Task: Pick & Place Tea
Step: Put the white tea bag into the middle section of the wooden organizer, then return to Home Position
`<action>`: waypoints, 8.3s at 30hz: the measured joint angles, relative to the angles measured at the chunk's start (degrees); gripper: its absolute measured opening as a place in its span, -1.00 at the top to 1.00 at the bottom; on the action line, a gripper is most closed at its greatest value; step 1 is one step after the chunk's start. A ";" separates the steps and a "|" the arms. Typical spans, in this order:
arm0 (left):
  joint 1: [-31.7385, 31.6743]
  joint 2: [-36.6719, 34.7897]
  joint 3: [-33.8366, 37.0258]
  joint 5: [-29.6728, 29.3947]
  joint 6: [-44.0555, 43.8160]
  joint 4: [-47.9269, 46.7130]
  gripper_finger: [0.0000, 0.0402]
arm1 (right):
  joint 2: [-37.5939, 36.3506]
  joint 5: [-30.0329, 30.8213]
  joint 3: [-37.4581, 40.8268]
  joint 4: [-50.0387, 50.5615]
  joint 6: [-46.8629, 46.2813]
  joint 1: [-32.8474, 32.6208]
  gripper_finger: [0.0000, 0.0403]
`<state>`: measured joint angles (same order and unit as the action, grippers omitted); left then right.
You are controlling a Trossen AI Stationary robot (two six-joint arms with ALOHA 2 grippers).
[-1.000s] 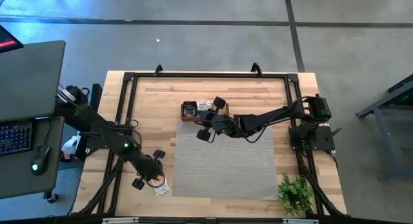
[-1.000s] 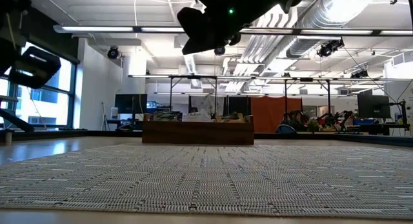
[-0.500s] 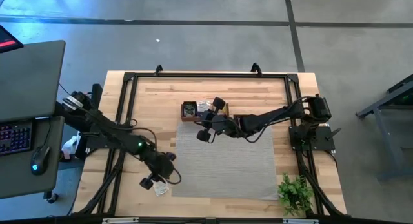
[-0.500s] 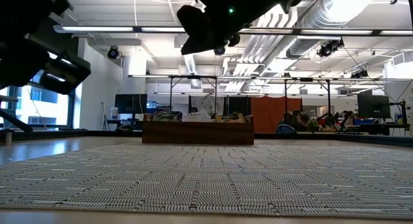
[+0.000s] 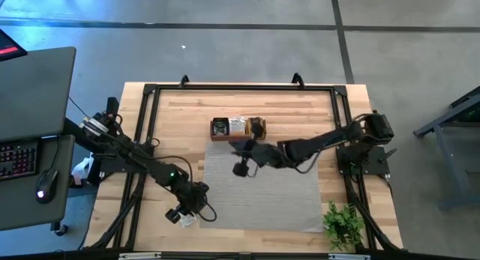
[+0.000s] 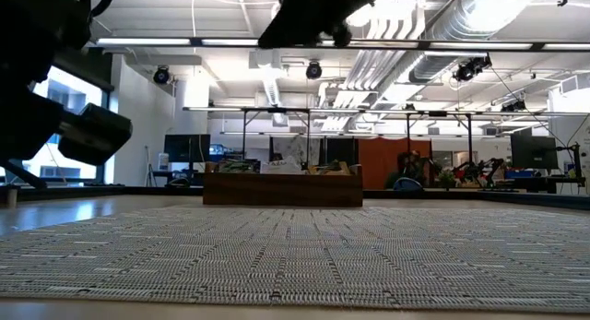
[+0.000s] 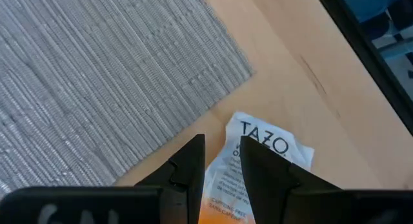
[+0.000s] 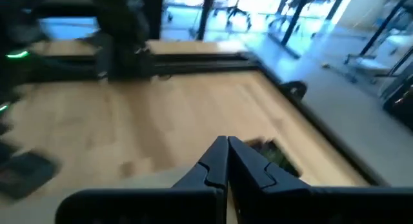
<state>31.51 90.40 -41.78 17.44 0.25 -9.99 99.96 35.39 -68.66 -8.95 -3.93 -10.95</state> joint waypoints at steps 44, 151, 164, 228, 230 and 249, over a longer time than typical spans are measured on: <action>4.18 -13.12 -3.80 -39.53 -21.91 -9.62 0.99 | -4.06 9.47 0.04 -1.54 0.93 -12.84 0.94; -36.00 -49.43 -8.17 -51.05 -1.16 -21.15 0.51 | 6.82 -4.43 0.13 9.26 -6.98 9.88 1.00; -36.00 -46.99 -8.13 -54.32 -1.88 -21.94 0.51 | 12.95 -11.87 0.20 12.53 -2.26 16.32 1.00; -35.98 -71.75 0.56 -43.10 -4.98 -23.56 0.51 | -31.69 -30.68 13.93 13.19 19.18 13.99 0.98; -35.98 -76.57 5.47 -42.20 -4.36 -18.63 0.51 | -37.81 -31.43 22.31 7.06 18.58 14.77 0.97; -36.00 -89.18 37.00 -28.84 1.25 25.00 0.51 | -80.25 -38.85 62.39 -8.78 4.49 23.27 0.97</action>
<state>-4.49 1.23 -4.78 -11.40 1.50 15.01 19.70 -3.46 -6.28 -17.73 0.56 12.32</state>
